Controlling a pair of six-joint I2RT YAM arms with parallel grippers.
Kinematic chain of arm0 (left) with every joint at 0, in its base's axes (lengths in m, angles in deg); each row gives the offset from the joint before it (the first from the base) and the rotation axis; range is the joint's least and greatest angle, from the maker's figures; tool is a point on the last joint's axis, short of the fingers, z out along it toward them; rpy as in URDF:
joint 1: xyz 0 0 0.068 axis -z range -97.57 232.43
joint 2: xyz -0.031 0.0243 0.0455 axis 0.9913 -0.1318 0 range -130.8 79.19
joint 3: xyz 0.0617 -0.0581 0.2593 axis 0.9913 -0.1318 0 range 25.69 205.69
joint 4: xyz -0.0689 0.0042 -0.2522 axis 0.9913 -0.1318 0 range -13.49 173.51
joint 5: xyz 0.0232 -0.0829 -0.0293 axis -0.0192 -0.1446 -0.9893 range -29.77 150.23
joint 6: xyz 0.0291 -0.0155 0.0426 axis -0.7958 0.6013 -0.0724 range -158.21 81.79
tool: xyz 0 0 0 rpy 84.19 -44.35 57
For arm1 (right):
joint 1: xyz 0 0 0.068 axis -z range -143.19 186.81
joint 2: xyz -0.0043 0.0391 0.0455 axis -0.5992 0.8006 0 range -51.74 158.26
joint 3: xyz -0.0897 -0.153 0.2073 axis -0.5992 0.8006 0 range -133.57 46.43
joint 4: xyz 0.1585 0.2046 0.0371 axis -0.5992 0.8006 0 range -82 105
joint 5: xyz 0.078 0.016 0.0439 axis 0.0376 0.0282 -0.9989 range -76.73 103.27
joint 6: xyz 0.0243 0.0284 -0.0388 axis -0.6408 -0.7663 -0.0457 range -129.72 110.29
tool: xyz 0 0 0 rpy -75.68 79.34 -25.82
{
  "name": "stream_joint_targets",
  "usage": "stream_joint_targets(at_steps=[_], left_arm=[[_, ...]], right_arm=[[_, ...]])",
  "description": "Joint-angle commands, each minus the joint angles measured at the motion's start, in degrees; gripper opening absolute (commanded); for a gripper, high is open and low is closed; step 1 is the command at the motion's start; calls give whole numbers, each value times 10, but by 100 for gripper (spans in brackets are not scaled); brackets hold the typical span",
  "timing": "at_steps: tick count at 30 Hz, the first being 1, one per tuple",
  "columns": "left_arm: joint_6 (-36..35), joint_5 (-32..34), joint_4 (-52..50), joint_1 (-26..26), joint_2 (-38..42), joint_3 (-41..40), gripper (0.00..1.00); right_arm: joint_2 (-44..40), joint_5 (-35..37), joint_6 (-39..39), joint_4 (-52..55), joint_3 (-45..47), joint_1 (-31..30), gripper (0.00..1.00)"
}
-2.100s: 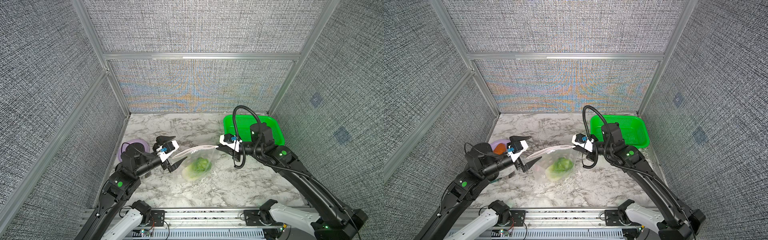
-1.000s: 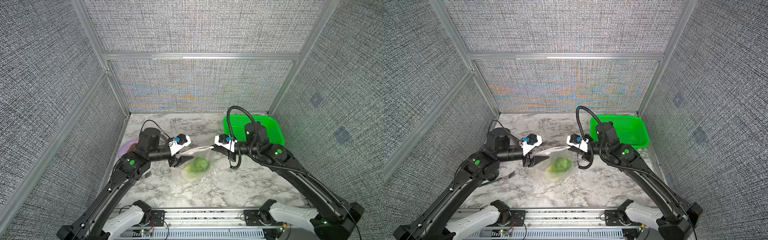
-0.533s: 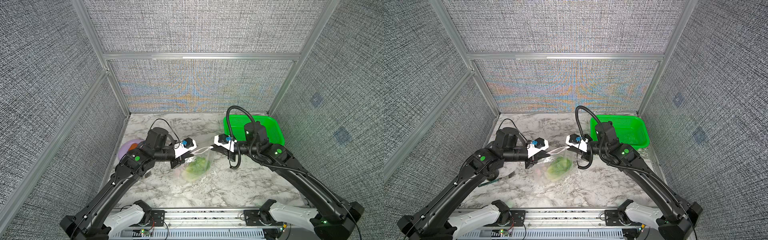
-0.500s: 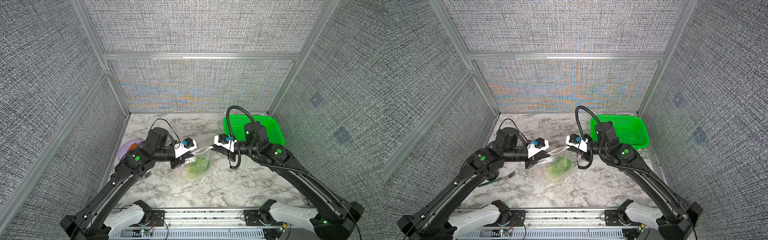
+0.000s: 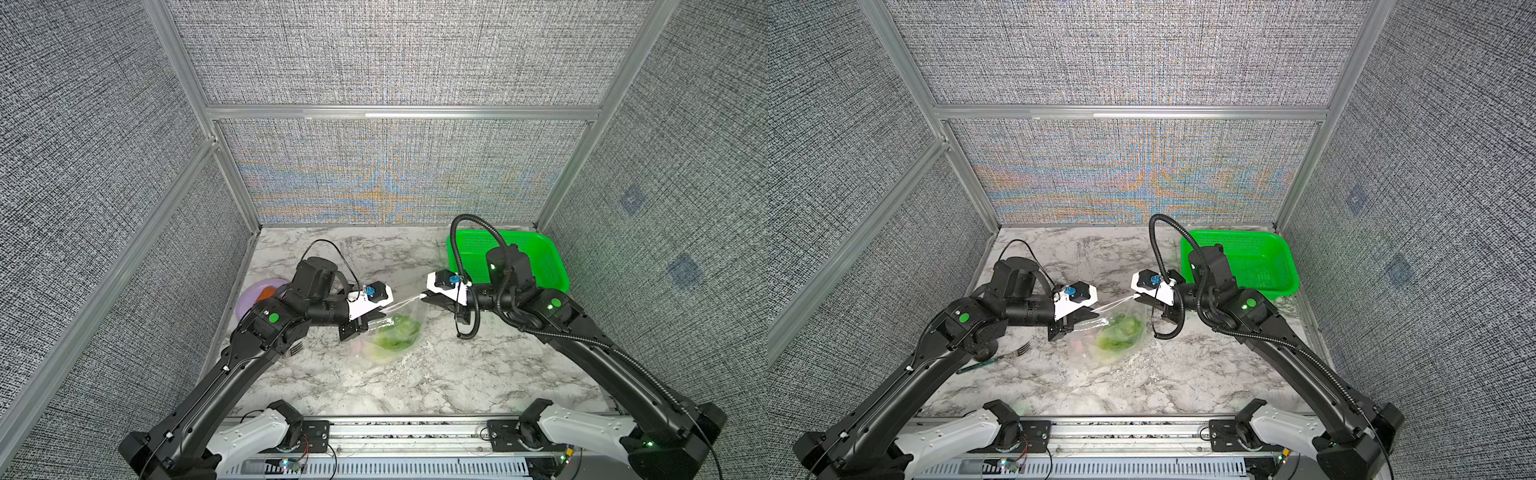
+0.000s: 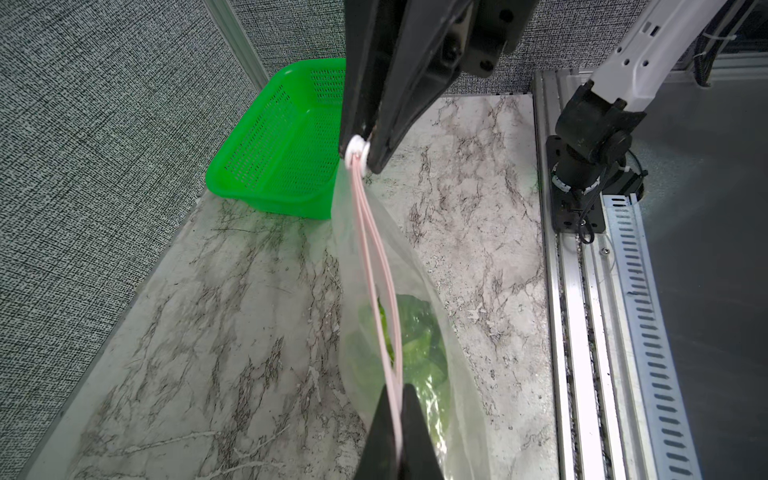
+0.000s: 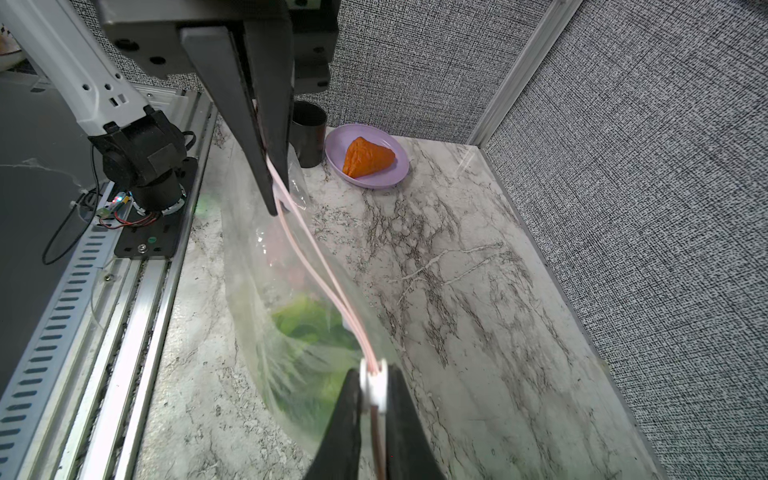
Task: Open the zip-top bag and take out the chinese cabbages
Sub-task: Open the zipper of the food storage bag at the center of the board.
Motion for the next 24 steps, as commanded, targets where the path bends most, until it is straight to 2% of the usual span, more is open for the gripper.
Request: stream_joint_targets(at_steps=[1, 15, 16, 17, 18, 20, 21, 22, 24], left_arm=[[-14, 6, -36, 0, 1, 2, 0], [-17, 8, -27, 0, 6, -7, 0], [-16, 9, -25, 0, 6, -7, 0], [-14, 10, -21, 0, 8, -8, 0], [-10, 13, -16, 0, 9, -9, 0], [-5, 16, -5, 0, 12, -10, 0], [-3, 19, 0, 0, 13, -10, 0], [-1, 21, 3, 0, 15, -10, 0], [3, 24, 9, 0, 14, -8, 0]], right_arm=[[-1, 50, 10, 0, 3, 7, 0], [-7, 57, 13, 3, 11, 19, 0], [-9, 54, 13, 3, 11, 19, 2], [-11, 51, 11, -1, 13, 19, 25], [-13, 51, 6, -6, 14, 20, 42], [-28, 49, -6, -28, 24, 19, 58], [-37, 47, -12, -43, 32, 19, 81], [-52, 44, -21, -65, 44, 19, 98], [-75, 44, -36, -101, 64, 19, 98]])
